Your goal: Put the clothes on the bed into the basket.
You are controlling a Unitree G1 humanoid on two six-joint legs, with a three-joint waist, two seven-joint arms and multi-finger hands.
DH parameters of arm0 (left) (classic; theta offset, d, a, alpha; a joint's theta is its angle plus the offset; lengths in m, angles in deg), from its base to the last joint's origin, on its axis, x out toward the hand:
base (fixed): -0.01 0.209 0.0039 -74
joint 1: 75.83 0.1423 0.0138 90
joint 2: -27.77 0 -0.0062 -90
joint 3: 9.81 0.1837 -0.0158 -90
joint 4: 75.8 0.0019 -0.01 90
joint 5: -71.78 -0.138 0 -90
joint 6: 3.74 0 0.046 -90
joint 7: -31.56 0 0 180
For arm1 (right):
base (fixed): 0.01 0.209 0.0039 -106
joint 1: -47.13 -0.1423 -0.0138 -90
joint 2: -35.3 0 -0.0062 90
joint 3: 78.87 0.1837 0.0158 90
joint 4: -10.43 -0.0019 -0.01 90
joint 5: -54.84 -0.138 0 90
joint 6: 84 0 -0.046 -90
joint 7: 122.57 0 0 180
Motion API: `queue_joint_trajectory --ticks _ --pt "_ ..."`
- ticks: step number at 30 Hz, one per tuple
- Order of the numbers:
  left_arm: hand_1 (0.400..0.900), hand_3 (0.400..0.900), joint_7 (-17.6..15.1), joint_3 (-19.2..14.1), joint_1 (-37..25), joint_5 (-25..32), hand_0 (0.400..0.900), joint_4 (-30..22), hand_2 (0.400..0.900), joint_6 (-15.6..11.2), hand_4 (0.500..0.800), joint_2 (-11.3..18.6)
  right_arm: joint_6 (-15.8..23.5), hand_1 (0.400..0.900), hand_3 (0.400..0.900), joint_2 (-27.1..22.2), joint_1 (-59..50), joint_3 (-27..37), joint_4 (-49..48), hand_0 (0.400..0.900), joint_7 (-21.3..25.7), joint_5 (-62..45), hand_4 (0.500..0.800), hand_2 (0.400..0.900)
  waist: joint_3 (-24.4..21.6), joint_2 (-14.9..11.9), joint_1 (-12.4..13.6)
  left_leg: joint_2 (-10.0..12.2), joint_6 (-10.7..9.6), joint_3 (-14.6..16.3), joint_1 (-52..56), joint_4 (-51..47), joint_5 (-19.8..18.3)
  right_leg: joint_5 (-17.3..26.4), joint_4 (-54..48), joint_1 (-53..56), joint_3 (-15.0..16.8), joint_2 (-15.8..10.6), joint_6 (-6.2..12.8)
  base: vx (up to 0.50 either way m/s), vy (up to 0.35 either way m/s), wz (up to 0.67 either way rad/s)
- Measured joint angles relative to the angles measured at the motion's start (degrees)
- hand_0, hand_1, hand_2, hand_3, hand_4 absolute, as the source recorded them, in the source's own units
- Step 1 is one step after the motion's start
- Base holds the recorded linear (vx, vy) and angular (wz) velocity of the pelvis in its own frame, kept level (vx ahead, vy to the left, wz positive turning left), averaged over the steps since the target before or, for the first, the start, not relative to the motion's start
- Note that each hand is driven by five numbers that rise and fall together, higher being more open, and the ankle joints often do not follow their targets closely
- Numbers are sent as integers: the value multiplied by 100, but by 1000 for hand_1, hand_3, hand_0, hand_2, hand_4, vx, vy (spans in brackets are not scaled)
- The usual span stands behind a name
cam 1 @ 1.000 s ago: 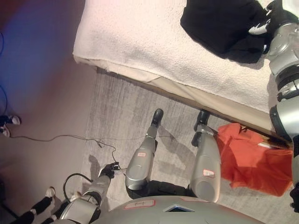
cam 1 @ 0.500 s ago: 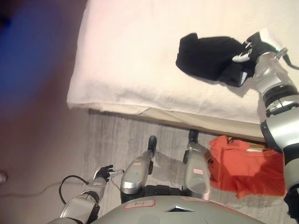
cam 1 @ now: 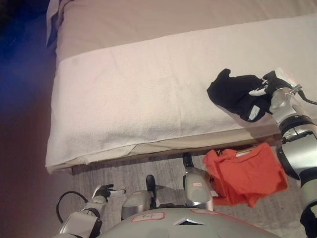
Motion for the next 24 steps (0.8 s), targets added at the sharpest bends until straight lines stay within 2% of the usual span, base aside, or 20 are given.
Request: queue_joint_trajectory --ticks 9,15,20,24 --pt "900 900 55 76 70 -154 900 96 900 21 800 -15 7 400 400 -532 297 134 30 400 -36 -41 500 400 -68 108 -318 43 18 320 160 -6 -82 22 -61 30 276 151 39 15 18 -20" --pt "900 900 71 195 40 -204 900 97 900 22 800 -25 -51 400 400 -847 637 673 366 400 -52 -114 500 400 -171 279 -460 28 20 383 177 -6 -110 36 -96 28 311 147 52 4 6 -2" --pt "900 900 125 388 43 -218 900 97 900 18 800 -36 -144 400 400 -998 723 900 689 400 -132 -147 500 400 -170 553 -629 -1 40 446 183 -6 -125 72 -149 29 379 117 62 -8 22 -10" --pt "900 900 147 421 10 -218 900 91 900 11 800 -62 -160 400 400 -1016 835 916 694 400 -146 -148 500 400 -40 792 -642 -49 64 562 233 -8 -144 74 -172 24 414 108 68 -14 28 -11"
